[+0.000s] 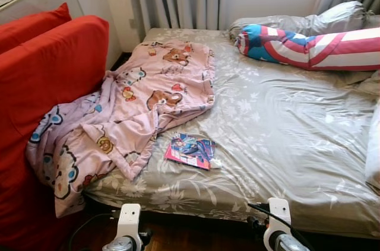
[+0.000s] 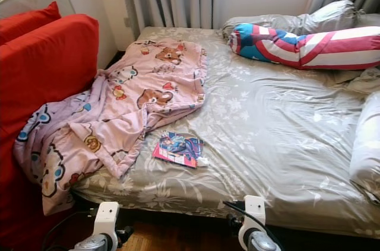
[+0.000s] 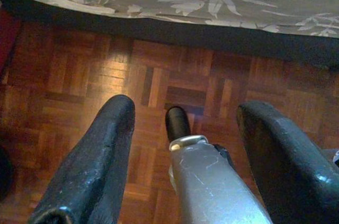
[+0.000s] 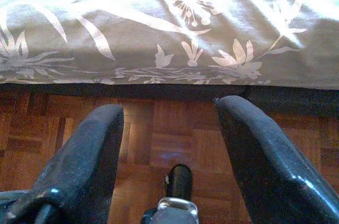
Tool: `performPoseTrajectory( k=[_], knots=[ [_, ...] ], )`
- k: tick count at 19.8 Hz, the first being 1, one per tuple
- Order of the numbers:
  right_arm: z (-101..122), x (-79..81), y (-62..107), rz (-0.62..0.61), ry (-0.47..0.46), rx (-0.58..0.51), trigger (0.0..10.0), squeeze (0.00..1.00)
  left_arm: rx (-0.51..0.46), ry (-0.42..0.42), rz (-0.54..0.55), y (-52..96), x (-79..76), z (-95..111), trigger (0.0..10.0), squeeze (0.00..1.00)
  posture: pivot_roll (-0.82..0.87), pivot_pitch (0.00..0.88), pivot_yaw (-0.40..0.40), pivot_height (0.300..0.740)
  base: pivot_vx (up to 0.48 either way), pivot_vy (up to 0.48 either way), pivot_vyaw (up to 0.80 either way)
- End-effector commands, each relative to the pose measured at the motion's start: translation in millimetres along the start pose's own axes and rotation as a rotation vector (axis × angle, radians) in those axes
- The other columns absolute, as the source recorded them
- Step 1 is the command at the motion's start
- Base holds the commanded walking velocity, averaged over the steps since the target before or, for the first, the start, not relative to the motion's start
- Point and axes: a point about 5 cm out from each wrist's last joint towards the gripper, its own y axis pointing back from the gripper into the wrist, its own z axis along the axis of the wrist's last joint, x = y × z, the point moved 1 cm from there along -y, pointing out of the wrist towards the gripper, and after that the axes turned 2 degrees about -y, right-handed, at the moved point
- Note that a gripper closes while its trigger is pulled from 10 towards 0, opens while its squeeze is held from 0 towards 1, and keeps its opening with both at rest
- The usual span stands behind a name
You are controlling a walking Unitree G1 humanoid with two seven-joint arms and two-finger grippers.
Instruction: Clean up the room
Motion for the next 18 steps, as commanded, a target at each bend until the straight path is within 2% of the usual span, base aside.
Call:
performPoseTrajectory(
  k=[1,3,5,6,8,11,14,18],
  knots=[
    [4.1,-1.8,-0.3,-0.014,-0.033,-0.021,10.0,0.0,0.019,0.016,0.001,0.7,0.9,-5.7,10.0,0.0,-0.04,0.0,0.009,0.74,0.0,0.0,0.0],
    [0.0,-3.5,0.1,-0.06,-0.085,-0.013,10.0,0.0,0.021,0.018,0.002,0.7,0.8,-5.9,10.0,0.0,-0.04,0.0,0.009,0.74,0.0,0.0,0.0],
    [-5.5,6.7,-0.9,-0.048,-0.069,0.006,10.0,0.0,0.021,0.027,0.0,0.8,0.4,-6.3,10.0,0.0,-0.03,0.0,0.008,0.74,0.0,0.0,0.0],
    [-5.5,6.7,-0.9,-0.048,-0.069,0.006,10.0,0.0,0.021,0.027,0.0,0.8,0.4,-6.3,10.0,0.0,-0.03,0.0,0.008,0.74,0.0,0.0,0.0],
    [0.1,-2.1,-0.3,-0.064,-0.074,-0.007,10.0,0.0,0.021,0.034,0.002,0.8,0.3,-6.8,10.0,0.0,-0.03,0.0,0.007,0.74,0.0,0.0,0.0],
    [3.4,-1.4,-0.9,-0.072,0.015,-0.013,10.0,0.0,0.024,0.045,0.001,0.9,-0.2,-7.8,10.0,0.0,-0.03,0.0,0.003,0.74,0.0,0.0,0.0],
    [6.5,6.1,-2.5,-0.042,0.04,-0.021,10.0,0.0,0.038,0.035,0.003,1.0,0.0,-9.1,10.0,0.0,-0.03,0.0,0.003,0.74,0.0,0.0,0.0],
    [4.0,4.4,-1.8,-0.05,0.006,-0.02,10.0,0.0,0.039,0.035,0.003,1.1,0.1,-9.9,10.0,0.0,-0.03,0.0,0.002,0.74,0.0,0.379,0.0]
  ],
)
